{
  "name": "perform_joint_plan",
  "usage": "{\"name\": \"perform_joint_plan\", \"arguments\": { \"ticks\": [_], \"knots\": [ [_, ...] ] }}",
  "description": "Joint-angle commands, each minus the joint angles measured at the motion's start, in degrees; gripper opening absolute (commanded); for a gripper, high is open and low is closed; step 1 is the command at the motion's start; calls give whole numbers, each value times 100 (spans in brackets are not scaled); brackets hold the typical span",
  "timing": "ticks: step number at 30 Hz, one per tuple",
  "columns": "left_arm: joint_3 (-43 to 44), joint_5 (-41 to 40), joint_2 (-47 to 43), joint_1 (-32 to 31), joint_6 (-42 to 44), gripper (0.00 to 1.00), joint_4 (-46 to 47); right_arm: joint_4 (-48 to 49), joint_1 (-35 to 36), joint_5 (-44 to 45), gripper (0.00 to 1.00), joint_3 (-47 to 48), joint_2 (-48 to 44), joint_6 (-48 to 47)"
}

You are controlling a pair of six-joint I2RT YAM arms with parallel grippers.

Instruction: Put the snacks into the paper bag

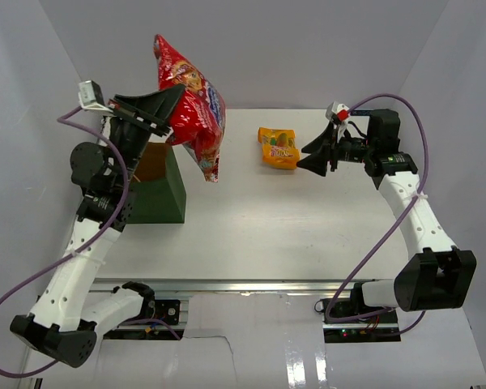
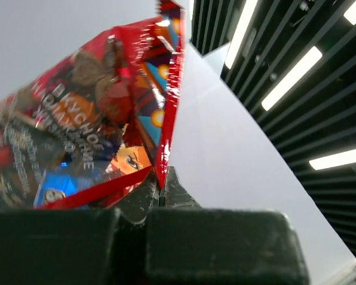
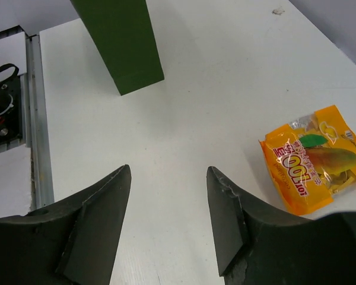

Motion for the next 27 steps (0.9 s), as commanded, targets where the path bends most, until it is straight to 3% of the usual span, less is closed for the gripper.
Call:
{"name": "perform_joint_plan", "arguments": {
  "ticks": [1, 6, 15, 27],
  "knots": [
    [683, -1466, -390, -23, 765, 0, -14, 263, -42, 173, 60, -122, -42, 86],
    [1378, -2444, -469, -23, 1433, 0, -551, 351, -59, 322, 61, -297, -16, 77],
    [1668, -4307, -557, -23, 2285, 0, -1193, 395, -77, 480, 61, -377, 37, 60],
    [1897, -5732, -469, -23, 2639, 0, -2028, 421, -103, 568, 61, -377, 125, 51]
  ]
}}
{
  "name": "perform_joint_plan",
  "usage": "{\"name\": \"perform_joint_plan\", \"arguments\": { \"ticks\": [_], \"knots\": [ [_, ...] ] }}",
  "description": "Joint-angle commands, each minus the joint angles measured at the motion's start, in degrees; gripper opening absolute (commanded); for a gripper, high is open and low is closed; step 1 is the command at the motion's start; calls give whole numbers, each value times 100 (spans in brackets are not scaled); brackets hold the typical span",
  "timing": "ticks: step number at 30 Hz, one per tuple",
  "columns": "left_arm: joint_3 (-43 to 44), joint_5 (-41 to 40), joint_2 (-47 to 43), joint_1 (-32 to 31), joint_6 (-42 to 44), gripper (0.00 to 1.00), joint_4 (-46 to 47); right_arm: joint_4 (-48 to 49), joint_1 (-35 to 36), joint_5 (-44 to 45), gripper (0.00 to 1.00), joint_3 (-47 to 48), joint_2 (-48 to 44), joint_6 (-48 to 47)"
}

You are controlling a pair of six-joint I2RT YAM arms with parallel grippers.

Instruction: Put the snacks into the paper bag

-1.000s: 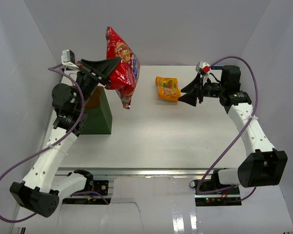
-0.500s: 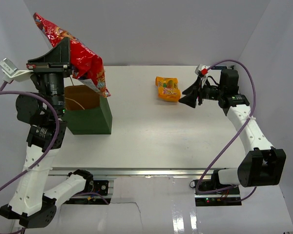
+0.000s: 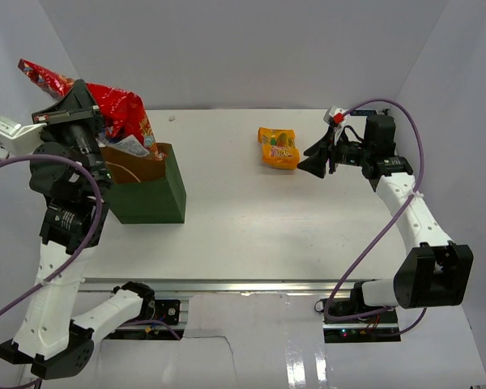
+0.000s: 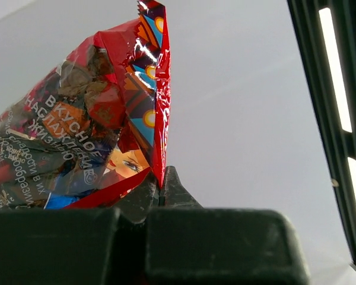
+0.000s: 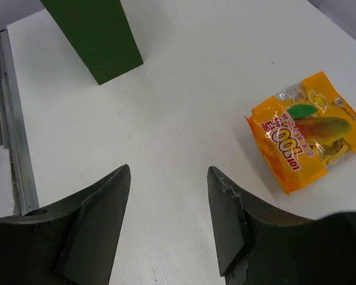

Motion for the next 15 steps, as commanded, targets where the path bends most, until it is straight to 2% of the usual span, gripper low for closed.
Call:
{"name": "perform_joint_plan", "arguments": {
  "ticks": [1, 7, 15],
  "knots": [
    [356, -476, -52, -3, -19, 0, 306, 198, -27, 13, 61, -21, 22, -10],
    [304, -1021, 98, -3, 50, 0, 112, 198, -35, 48, 61, -82, -22, -10],
    [50, -1215, 256, -3, 68, 0, 24, 234, -62, 57, 61, -126, -57, -10]
  ]
}}
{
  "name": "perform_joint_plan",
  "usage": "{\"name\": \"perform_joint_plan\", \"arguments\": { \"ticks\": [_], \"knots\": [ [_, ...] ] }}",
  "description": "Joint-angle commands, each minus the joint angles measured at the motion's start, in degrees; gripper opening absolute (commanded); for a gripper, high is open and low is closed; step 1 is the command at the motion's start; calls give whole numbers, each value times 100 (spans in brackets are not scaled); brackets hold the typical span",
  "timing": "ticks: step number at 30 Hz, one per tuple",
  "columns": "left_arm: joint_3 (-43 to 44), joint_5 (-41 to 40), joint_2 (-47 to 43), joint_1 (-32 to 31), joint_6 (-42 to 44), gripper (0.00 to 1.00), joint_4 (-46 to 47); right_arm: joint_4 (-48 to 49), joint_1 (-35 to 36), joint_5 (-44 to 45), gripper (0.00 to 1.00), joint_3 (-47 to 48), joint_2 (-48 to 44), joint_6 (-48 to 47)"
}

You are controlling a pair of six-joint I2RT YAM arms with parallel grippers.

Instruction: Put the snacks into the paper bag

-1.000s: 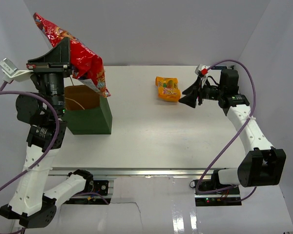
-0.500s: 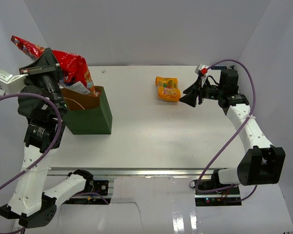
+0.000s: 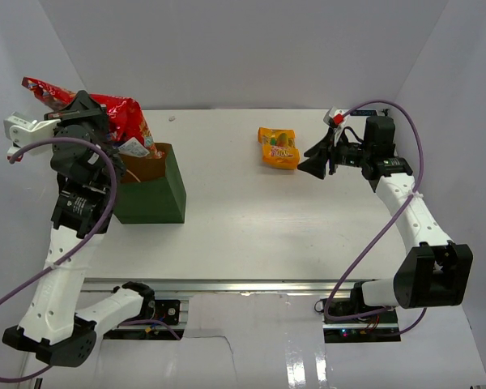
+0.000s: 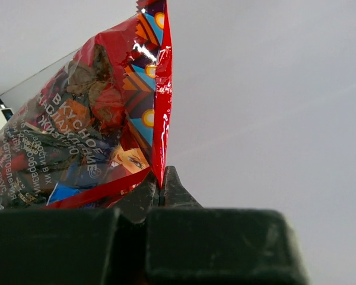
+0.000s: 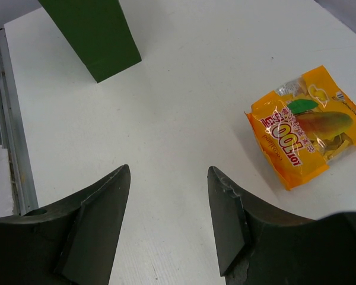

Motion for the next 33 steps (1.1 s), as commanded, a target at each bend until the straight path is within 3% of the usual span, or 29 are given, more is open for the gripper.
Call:
{"name": "perform_joint_plan", "arguments": {
  "ticks": [1, 13, 20, 33],
  "knots": [
    [-10, -35, -124, -3, -56, 0, 538, 210, -60, 3, 61, -87, -83, -10],
    [-379, -246, -150, -3, -452, 0, 46, 245, -148, -33, 61, -201, -145, -19],
    [-494, -246, -221, -3, -1154, 0, -700, 324, -191, -68, 61, -245, -127, 25],
    [-617, -484, -282, 5, -945, 0, -693, 368, -209, -85, 62, -333, -162, 60]
  ]
}}
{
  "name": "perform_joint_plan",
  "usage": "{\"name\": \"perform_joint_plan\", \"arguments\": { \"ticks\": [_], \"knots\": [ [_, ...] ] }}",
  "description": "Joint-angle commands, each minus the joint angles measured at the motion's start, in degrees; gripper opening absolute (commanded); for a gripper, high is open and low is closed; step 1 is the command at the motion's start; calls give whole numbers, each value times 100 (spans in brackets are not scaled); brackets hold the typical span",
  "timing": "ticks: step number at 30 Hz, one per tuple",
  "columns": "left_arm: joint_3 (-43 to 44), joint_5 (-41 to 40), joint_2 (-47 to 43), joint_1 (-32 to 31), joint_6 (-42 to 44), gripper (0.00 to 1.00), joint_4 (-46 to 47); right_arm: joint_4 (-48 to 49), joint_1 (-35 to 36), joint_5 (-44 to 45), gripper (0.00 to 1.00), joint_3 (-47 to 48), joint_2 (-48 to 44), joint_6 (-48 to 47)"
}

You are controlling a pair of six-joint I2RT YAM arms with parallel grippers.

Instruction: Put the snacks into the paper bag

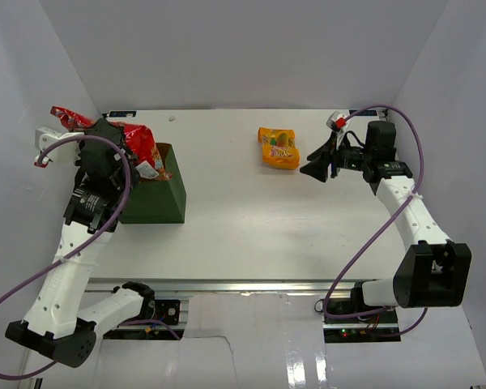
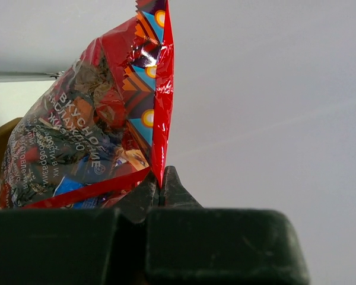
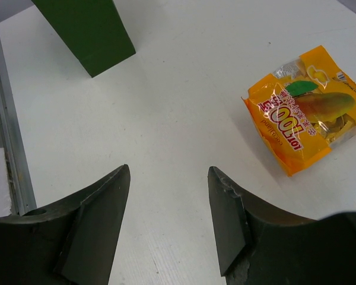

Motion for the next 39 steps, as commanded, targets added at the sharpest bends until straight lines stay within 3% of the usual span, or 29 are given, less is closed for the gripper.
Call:
{"name": "perform_joint_plan", "arguments": {
  "ticks": [1, 14, 33, 36, 37, 39],
  "knots": [
    [82, -193, -254, 5, 137, 0, 835, 208, -39, -83, 61, -31, -154, 21],
    [144, -106, 62, 269, 525, 0, 1170, 252, -47, -110, 61, -102, -198, 65],
    [-49, 756, 80, 928, -345, 0, 345, 279, -91, -127, 61, -146, -180, 73],
    [-137, 835, 10, 937, -433, 12, 265, 287, -100, -136, 61, -146, -171, 73],
    [-163, 861, -8, 928, -477, 26, 230, 287, -100, -145, 61, -146, -171, 73],
    [-190, 932, -87, 937, -521, 40, 177, 296, -100, -145, 62, -154, -162, 82]
  ]
}}
